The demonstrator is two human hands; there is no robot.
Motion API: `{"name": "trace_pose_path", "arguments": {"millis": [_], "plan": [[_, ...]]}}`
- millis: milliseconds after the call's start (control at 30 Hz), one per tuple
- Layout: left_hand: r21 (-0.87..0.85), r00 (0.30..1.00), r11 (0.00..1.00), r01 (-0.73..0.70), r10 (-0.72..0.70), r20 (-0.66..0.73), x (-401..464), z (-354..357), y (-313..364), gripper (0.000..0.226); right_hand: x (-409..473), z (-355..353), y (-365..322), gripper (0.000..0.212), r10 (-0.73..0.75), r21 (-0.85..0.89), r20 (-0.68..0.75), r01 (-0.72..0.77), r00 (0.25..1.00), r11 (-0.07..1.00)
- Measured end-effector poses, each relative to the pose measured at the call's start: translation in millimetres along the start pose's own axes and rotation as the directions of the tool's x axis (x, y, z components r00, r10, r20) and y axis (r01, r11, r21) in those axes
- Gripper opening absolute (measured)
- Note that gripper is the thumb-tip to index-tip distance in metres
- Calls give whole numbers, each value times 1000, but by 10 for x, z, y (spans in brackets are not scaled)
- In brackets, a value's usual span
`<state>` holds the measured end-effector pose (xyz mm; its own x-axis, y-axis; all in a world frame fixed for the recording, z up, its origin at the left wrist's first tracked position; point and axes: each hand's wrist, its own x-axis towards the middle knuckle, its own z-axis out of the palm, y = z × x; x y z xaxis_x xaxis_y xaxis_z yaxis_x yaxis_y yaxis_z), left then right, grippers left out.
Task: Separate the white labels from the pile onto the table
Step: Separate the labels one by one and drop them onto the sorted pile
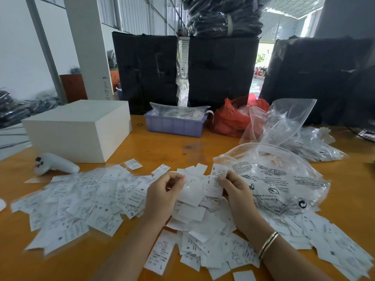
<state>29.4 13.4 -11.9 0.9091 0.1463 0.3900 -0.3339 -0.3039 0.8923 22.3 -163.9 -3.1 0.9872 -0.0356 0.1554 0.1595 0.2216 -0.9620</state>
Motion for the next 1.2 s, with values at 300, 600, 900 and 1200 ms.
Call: {"name": "trace_pose_path", "arguments": {"millis": [300,600,900,1200], "plan": [[247,946,914,-320,325,25,-21,-14,25,12,-32,37,22,25,59,58,190,-72,980,996],[308,895,841,-446,429,125,-31,-13,31,20,-55,66,24,18,193,69,414,-242,889,968],[325,845,780,-535,501,190,-28,15,33,22,-32,49,55,15,170,24,315,-187,934,982],[410,789,679,-609,568,232,-29,-11,82,24,16,49,84,16,207,100,199,-230,958,968]]}}
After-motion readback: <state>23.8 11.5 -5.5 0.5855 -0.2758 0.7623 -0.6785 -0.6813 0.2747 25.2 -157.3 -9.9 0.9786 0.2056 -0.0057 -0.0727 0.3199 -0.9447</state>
